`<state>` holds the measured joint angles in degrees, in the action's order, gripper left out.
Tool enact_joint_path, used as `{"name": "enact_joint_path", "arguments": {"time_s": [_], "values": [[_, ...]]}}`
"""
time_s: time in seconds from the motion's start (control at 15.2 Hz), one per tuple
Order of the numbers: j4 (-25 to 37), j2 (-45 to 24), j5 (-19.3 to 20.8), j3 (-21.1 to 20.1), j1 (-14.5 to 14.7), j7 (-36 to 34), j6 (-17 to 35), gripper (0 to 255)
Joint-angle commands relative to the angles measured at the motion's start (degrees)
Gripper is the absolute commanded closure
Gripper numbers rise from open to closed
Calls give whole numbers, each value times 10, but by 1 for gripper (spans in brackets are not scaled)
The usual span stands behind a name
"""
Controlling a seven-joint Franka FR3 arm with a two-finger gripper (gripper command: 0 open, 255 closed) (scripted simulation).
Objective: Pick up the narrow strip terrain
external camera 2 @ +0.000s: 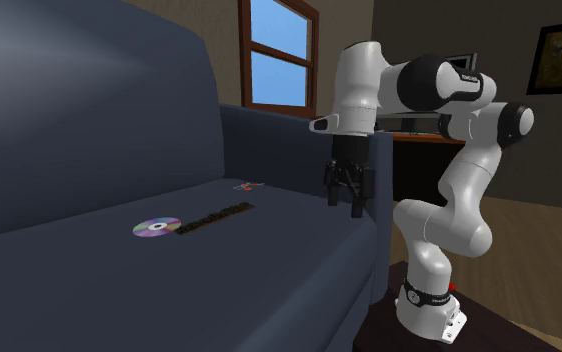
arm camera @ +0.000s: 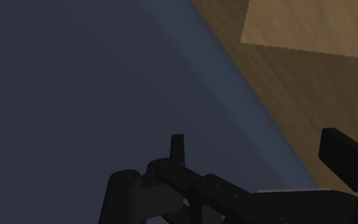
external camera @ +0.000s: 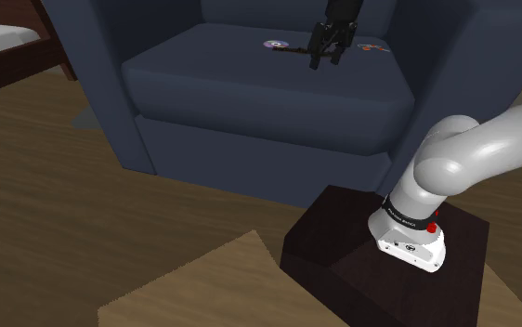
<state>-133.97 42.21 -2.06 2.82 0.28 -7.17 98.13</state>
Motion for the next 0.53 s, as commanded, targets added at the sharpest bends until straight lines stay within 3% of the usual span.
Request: {"name": "enact_joint_path", "arguments": {"time_s": [0.0, 0.46], "values": [[0, 0, 0, 0, 0, 0, 0, 0], [60, -95, 45, 87, 2, 159, 33, 0]]}}
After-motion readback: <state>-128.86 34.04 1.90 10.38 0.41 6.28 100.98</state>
